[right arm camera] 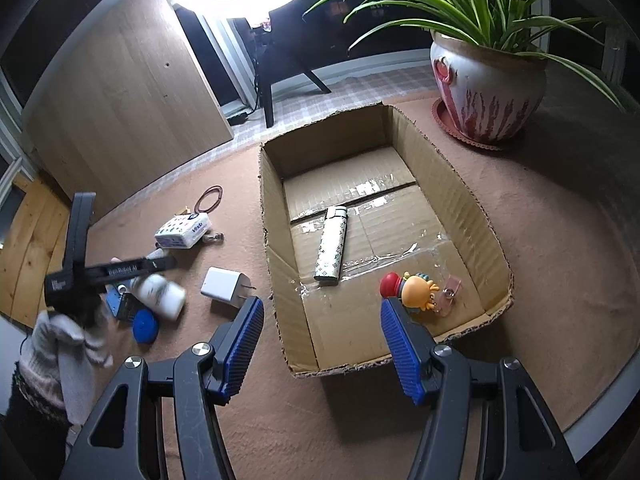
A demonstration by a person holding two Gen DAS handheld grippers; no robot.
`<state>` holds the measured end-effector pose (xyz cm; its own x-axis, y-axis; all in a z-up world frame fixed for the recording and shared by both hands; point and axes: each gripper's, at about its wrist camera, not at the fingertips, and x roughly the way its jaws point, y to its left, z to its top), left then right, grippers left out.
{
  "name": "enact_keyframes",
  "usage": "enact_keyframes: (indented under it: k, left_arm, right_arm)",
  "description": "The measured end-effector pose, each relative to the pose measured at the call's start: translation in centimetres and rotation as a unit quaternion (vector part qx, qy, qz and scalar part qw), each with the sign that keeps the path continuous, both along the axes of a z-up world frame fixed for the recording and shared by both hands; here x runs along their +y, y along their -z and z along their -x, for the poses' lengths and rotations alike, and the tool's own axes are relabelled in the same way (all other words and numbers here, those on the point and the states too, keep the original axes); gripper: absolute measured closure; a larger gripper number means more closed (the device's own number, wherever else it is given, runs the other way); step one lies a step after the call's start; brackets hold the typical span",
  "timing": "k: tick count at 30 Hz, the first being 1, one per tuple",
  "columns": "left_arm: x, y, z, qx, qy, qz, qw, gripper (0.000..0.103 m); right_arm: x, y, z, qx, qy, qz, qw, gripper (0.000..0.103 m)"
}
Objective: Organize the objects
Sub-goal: 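Grasp the white AQUA sunscreen bottle with the right tool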
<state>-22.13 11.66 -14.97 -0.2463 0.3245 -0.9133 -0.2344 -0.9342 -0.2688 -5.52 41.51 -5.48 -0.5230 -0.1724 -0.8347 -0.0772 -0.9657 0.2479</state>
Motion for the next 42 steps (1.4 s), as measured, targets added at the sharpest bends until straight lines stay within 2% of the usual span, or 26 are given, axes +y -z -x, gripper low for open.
enact_keyframes:
  k: [6,15,20,22,25,29,35,39,42]
  left_arm:
    - [1.7,0.1,-4.7,0.008,0.033,-0.010,0.9994,0.063]
    - [1.1,1.0,-10.2,0.008,0.046,-0.046,0.9978,0.063]
    - [-1.1,-1.4,-11.9,0.038,0.029,-0.068,0.9965,0.062]
    - [-2.8,-2.9,-12.1,0.069,0.007,-0.058,0.9959,0.062]
    - [-4.8,-3.5,-11.5,0.085,-0.022,-0.043,0.9952,0.060]
    - [-6.8,-2.8,-9.8,0.065,-0.050,-0.050,0.9954,0.058]
    - [-7.3,-1.7,-8.4,0.056,-0.054,-0.062,0.9950,0.051]
    - [-7.3,-1.6,-7.7,0.053,-0.056,-0.072,0.9945,0.051]
    - [-7.3,-1.2,-7.2,0.048,-0.059,-0.077,0.9942,0.051]
  right_arm:
    - [-1.3,-0.1,-0.1,-0.001,-0.019,0.000,1.000,0.046]
    - [-5.1,0.4,0.5,-0.007,-0.066,-0.001,0.998,0.046]
    - [-6.9,0.7,1.1,-0.009,-0.091,0.006,0.996,0.046]
    - [-7.8,1.0,1.6,-0.014,-0.105,0.017,0.994,0.046]
    - [-9.5,1.5,2.6,-0.020,-0.127,0.029,0.991,0.046]
    - [-12.2,2.6,4.4,-0.033,-0.160,0.041,0.986,0.046]
    - [-16.7,4.6,7.6,-0.072,-0.218,0.082,0.970,0.046]
    - [-18.8,6.3,10.1,-0.106,-0.226,0.110,0.962,0.046]
    - [-20.0,7.2,11.3,-0.119,-0.233,0.112,0.959,0.046]
